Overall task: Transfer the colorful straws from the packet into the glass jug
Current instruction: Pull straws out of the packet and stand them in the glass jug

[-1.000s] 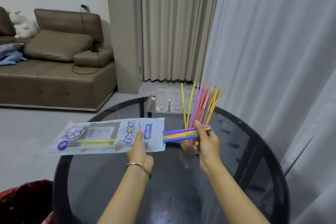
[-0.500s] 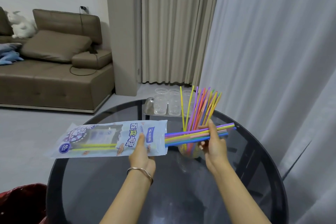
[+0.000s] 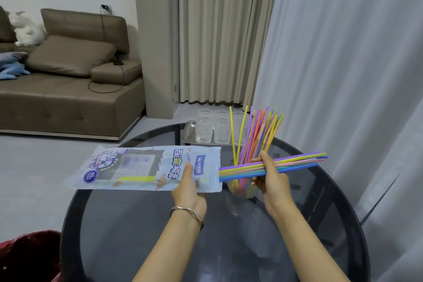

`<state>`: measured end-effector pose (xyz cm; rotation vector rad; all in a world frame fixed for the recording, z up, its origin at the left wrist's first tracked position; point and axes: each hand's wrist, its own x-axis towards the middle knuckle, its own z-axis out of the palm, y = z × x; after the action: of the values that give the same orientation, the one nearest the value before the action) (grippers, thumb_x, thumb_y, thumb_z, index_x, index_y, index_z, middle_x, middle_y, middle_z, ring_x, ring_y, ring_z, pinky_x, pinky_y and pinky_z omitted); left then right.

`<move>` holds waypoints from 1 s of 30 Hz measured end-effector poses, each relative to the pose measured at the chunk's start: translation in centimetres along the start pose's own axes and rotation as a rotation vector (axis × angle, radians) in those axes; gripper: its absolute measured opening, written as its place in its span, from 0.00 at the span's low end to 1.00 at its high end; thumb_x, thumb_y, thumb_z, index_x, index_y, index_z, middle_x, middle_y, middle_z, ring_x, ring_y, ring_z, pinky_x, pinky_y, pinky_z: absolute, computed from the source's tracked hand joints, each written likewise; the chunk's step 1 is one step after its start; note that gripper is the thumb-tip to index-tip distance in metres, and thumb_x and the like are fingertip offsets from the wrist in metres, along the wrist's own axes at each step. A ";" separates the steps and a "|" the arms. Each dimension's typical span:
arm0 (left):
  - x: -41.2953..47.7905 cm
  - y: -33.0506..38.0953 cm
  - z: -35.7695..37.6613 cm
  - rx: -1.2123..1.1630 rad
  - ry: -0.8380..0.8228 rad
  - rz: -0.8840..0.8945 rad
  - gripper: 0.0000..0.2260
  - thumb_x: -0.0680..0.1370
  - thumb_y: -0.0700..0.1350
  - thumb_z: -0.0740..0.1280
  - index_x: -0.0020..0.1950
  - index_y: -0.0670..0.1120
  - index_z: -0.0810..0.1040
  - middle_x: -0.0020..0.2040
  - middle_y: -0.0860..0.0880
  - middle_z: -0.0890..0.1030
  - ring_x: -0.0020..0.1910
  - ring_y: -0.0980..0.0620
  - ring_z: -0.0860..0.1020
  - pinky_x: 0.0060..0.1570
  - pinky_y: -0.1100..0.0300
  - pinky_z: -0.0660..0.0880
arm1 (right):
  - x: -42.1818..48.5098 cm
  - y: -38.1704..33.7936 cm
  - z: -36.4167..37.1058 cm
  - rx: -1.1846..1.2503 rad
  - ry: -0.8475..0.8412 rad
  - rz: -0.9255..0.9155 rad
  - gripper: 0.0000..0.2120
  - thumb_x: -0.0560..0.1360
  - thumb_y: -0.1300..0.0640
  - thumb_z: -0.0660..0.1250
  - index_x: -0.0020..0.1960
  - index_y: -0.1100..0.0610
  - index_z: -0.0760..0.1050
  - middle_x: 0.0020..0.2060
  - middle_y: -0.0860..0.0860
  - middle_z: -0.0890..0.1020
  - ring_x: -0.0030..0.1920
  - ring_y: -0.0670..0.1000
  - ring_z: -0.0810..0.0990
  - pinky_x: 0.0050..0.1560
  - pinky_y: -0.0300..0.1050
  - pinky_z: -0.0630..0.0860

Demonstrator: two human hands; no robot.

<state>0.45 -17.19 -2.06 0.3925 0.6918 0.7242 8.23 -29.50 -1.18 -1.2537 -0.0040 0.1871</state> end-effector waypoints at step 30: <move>5.3 1.5 0.5 0.082 -0.087 0.010 0.19 0.76 0.45 0.67 0.67 0.48 0.73 0.62 0.47 0.80 0.48 0.53 0.80 0.54 0.53 0.77 | 10.8 -5.7 -2.6 -0.505 0.015 -0.512 0.13 0.76 0.53 0.66 0.34 0.55 0.77 0.20 0.46 0.78 0.20 0.42 0.74 0.21 0.34 0.71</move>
<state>2.99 -12.41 -3.17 0.4998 0.6391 0.6862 19.89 -32.07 2.30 -1.7105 -0.3759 -0.2860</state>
